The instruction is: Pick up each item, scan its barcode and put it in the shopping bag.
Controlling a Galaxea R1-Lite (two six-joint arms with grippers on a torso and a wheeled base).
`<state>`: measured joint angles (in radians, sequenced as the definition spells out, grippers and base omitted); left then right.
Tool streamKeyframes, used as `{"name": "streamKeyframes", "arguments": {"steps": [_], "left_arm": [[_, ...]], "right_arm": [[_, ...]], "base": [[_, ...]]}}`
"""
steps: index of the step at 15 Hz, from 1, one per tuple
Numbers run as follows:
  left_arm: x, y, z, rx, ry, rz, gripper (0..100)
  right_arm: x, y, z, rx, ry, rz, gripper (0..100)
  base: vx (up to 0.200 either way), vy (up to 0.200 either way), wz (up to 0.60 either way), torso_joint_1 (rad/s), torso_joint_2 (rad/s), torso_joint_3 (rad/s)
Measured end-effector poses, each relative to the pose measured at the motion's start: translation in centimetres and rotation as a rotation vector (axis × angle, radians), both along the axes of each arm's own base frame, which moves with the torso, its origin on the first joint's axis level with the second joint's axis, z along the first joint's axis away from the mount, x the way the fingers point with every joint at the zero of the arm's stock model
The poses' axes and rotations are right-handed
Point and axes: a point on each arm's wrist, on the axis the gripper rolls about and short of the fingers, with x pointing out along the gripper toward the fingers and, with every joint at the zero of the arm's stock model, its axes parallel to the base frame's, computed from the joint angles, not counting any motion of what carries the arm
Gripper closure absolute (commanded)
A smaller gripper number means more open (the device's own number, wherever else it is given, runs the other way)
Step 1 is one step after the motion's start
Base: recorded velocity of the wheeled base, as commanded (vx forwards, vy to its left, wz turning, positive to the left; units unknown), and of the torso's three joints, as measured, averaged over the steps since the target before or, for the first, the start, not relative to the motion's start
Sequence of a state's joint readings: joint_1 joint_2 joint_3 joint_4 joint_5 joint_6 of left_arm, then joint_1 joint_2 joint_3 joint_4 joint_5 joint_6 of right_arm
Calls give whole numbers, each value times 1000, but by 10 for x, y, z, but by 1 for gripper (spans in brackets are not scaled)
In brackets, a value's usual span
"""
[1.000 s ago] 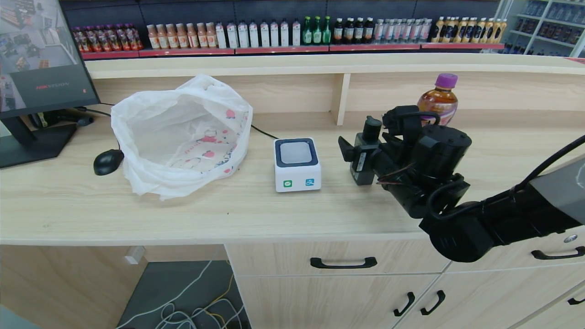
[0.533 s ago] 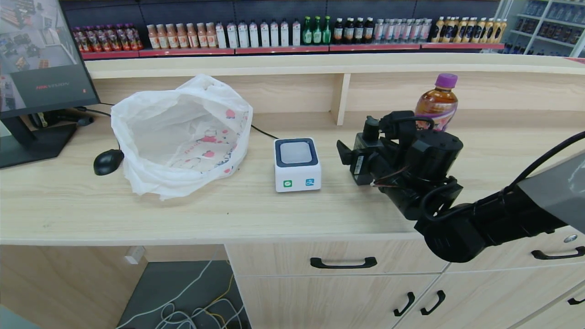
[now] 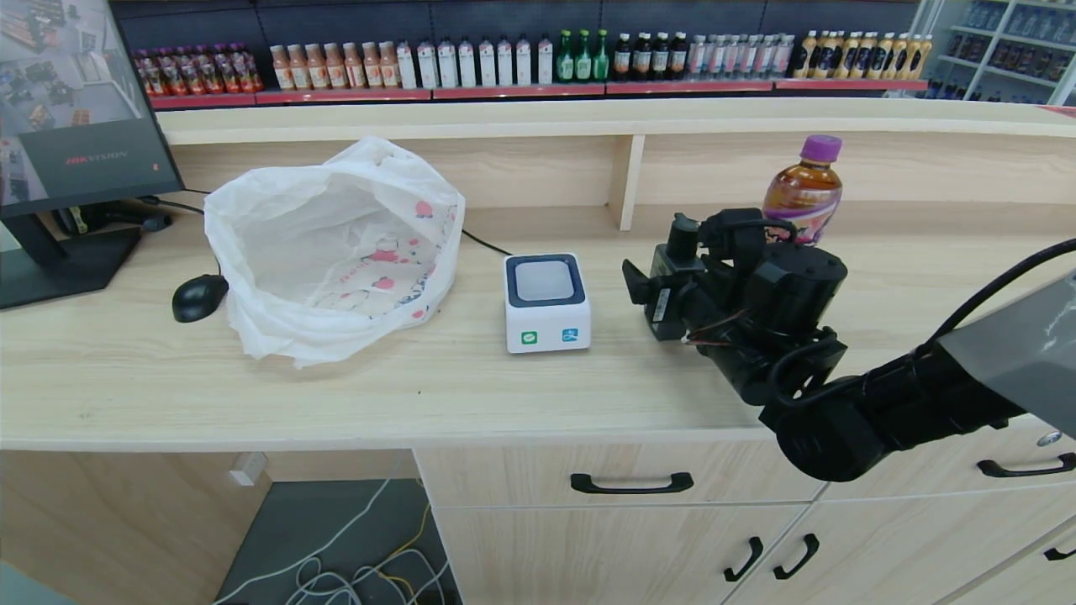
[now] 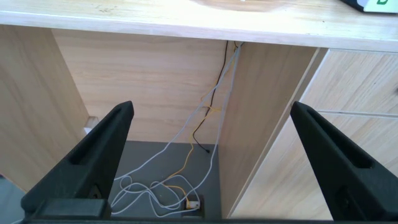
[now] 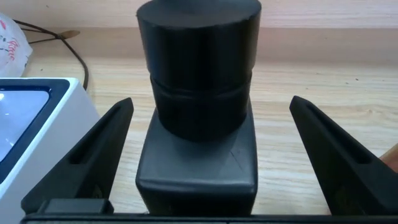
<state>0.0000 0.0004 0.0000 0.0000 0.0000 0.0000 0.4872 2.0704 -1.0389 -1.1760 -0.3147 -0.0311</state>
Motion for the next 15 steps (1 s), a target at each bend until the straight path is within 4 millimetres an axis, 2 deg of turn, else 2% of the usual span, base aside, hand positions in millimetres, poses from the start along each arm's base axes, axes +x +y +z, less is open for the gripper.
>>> {"name": "streamKeyframes", "arguments": {"steps": [3,4,15], "left_arm": [[0,0,0,0,0,0,0],[0,0,0,0,0,0,0],[0,0,0,0,0,0,0]], "right_arm": [[2,-1,-3,-1,8,-5,0],[2,-1,-3,0,6,-4,100],[2,-2,-4,2,3,-6,100]], "base": [[0,0,0,0,0,0],[0,0,0,0,0,0],[0,0,0,0,0,0]]}}
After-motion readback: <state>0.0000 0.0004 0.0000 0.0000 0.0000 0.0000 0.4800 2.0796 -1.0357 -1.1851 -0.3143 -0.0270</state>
